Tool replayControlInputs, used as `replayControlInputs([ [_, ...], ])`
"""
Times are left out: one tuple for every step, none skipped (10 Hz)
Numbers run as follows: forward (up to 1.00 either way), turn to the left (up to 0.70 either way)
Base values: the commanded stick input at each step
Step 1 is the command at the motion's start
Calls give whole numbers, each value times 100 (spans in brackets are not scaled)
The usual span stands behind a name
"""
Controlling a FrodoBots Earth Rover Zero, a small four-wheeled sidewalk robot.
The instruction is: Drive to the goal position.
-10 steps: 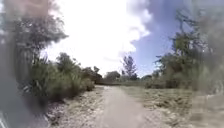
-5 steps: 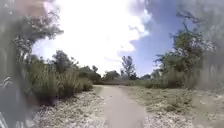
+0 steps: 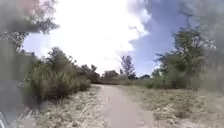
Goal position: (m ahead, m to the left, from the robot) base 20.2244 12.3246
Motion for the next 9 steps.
replayControlInputs([
  [70,0],
  [70,0],
  [70,0],
  [70,0],
  [70,0],
  [70,0],
  [70,0],
  [70,0],
  [70,0],
])
